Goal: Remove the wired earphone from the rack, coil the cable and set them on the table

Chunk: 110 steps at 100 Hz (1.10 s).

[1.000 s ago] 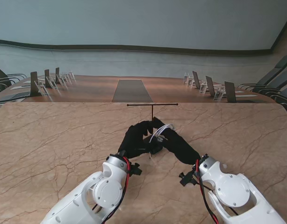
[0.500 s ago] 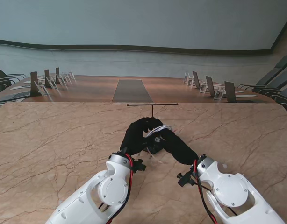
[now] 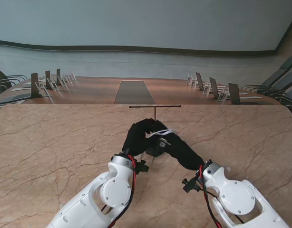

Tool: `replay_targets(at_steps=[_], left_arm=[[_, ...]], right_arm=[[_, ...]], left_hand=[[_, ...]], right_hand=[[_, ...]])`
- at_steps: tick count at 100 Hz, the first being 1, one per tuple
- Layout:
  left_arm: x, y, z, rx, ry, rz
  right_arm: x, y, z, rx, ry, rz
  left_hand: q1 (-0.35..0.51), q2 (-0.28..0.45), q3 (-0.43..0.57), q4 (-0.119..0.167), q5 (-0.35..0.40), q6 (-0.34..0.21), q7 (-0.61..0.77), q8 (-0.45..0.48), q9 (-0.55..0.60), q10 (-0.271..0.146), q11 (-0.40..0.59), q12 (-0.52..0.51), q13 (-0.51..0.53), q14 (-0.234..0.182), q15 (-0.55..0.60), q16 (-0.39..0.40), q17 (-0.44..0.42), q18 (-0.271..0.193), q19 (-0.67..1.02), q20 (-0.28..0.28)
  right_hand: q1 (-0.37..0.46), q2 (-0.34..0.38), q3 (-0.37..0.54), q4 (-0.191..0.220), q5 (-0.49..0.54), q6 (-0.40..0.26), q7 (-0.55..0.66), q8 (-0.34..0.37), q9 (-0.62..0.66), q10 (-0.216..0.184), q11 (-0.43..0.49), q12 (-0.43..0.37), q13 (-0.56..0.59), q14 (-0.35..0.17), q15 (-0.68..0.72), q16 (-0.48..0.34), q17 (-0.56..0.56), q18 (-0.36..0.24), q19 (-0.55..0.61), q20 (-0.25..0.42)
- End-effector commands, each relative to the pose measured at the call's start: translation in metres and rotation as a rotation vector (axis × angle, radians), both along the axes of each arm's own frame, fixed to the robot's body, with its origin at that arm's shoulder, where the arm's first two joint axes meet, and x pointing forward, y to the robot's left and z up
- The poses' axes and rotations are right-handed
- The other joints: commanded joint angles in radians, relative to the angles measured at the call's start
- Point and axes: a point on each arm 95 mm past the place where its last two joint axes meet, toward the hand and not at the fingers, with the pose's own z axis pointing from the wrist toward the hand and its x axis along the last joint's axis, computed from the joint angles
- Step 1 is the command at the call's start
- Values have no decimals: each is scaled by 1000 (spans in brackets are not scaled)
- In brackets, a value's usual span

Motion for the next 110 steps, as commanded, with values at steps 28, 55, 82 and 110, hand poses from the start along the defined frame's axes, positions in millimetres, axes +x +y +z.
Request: replay_targets(at_steps=[28, 55, 82, 110], left_arm=[[2, 5, -5, 17, 11, 20], [3, 2, -8, 25, 19, 12], [5, -2, -10, 20, 19, 15], [9, 5, -11, 11, 14, 52]], right_arm=[[0, -4, 10, 7, -45, -3], [3, -1, 19, 31, -68, 3], [-1, 11, 20, 31, -29, 38], [-13, 20, 10, 21, 13, 36]], left_hand=[[76, 31, 131, 15, -7, -110, 120, 108, 11, -38, 55, 46, -9, -32, 41, 29, -11, -26, 32, 39], [64, 30, 144, 11, -11, -114, 136, 141, 13, -45, 65, 51, -10, -34, 44, 28, -14, -29, 30, 44], [62, 30, 147, 9, -11, -116, 136, 147, 12, -47, 68, 49, -9, -36, 45, 27, -13, -29, 30, 47], [69, 37, 140, 5, -18, -113, 136, 143, 6, -44, 70, 45, -13, -34, 45, 26, -14, -29, 29, 49]], right_hand=[[-22, 19, -14, -15, -7, -42, -3, 8, 22, 9, 13, 9, 42, -16, 23, 16, -4, 4, 14, 30], [-15, 13, -12, -15, -7, -44, -11, 8, 21, 16, 13, 9, 42, -8, 23, 16, -4, 8, 12, 31], [38, -34, -8, -16, 2, 17, 179, 59, 19, 47, 13, 9, 42, 29, 34, 82, 41, 45, 140, 67], [160, -45, -68, -12, 50, 32, 228, 6, 20, 39, 13, 9, 59, 29, 62, 116, -14, 42, 479, -102]])
